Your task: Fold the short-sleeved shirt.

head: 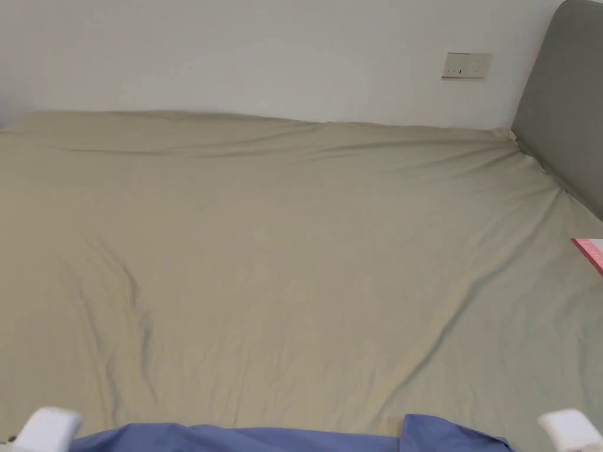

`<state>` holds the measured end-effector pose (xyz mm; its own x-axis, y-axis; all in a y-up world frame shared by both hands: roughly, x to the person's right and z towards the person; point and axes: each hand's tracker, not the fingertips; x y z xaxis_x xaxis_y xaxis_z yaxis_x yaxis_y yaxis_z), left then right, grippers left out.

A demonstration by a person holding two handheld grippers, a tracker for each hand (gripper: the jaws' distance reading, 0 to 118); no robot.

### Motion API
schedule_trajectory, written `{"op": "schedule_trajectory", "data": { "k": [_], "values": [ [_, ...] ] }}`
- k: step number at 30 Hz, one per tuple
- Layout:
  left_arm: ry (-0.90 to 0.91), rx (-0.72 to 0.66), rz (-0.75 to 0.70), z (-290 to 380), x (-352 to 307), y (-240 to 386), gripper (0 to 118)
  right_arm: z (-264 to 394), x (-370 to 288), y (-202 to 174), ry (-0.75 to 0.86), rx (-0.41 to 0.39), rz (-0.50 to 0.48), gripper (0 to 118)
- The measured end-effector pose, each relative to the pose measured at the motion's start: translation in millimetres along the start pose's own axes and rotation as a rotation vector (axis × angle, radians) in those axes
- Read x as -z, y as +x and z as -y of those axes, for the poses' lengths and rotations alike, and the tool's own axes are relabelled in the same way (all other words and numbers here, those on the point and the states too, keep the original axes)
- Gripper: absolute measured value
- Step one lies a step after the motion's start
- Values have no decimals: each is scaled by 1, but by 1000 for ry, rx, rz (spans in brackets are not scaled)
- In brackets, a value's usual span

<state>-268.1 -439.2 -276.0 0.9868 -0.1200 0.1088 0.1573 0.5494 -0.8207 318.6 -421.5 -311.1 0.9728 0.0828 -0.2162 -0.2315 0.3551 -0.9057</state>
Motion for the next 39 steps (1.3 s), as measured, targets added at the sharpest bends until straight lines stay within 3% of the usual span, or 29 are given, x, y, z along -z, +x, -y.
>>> {"op": "schedule_trajectory", "data": {
  "k": [5,10,12,14,16,17,18,19,20,21,22,23,35,39],
  "values": [
    [370,-89,-13,-58,-77,12,113,-41,-94,-22,416,-14,106,115],
    [777,-219,-37,-91,-161,45,110,-58,-175,-77,835,-20,148,115],
    [855,-233,-68,-99,-183,59,105,-59,-190,-100,932,-43,234,115],
    [907,-199,-128,-105,-197,75,86,-61,-198,-119,976,-45,261,114],
    [939,-158,-161,-107,-206,90,45,-60,-206,-133,1001,-36,208,111],
    [952,-139,-166,-108,-206,94,24,-59,-208,-139,1001,-37,186,104],
    [939,-122,-161,-108,-207,100,11,-60,-207,-145,1004,-40,167,93],
    [938,-115,-168,-109,-206,106,6,-58,-207,-151,1010,-50,154,86],
    [945,-111,-173,-108,-204,110,6,-57,-206,-157,1013,-55,156,86],
    [956,-93,-179,-107,-202,114,1,-56,-203,-163,1020,-58,164,44],
    [941,-67,-176,-107,-201,117,0,-56,-199,-167,1038,-61,207,11],
    [926,-41,-173,-107,-199,121,0,-55,-196,-170,1040,-64,192,2],
    [859,23,-187,-106,-171,124,0,-58,-187,-170,1015,-113,223,2],
    [704,-45,-5,-92,-135,95,0,-60,-170,-164,961,-119,213,2]
  ]
}}
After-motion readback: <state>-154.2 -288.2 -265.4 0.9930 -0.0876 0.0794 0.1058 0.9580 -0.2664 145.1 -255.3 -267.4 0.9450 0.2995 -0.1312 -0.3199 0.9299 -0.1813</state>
